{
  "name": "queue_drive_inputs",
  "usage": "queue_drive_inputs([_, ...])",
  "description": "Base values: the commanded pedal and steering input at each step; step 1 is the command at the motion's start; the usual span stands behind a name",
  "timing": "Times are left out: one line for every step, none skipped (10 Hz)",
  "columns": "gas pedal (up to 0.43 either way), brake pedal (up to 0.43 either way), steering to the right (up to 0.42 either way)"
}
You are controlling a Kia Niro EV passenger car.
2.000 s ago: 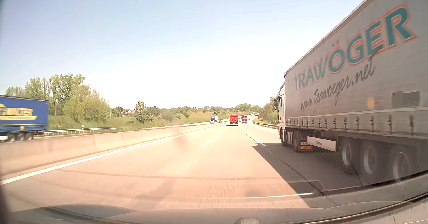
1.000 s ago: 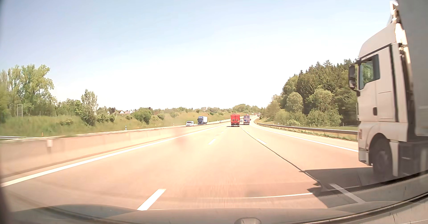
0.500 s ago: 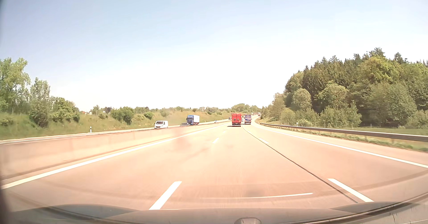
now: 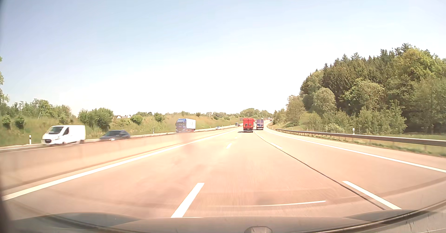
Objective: Follow the waypoints while adhering to traffic rules and regulations
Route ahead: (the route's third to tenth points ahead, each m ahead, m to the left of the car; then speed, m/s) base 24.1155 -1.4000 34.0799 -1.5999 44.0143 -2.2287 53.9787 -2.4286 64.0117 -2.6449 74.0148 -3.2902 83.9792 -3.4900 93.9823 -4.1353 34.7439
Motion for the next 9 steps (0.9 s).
queue_drive_inputs([0.331, 0.000, 0.000])
queue_drive_inputs([0.331, 0.000, 0.000])
queue_drive_inputs([0.331, 0.000, 0.000])
queue_drive_inputs([0.331, 0.000, 0.000])
queue_drive_inputs([0.331, 0.000, 0.000])
queue_drive_inputs([0.331, 0.000, 0.000])
queue_drive_inputs([0.331, 0.000, 0.000])
queue_drive_inputs([0.331, 0.000, 0.000])
queue_drive_inputs([0.331, 0.000, 0.000])
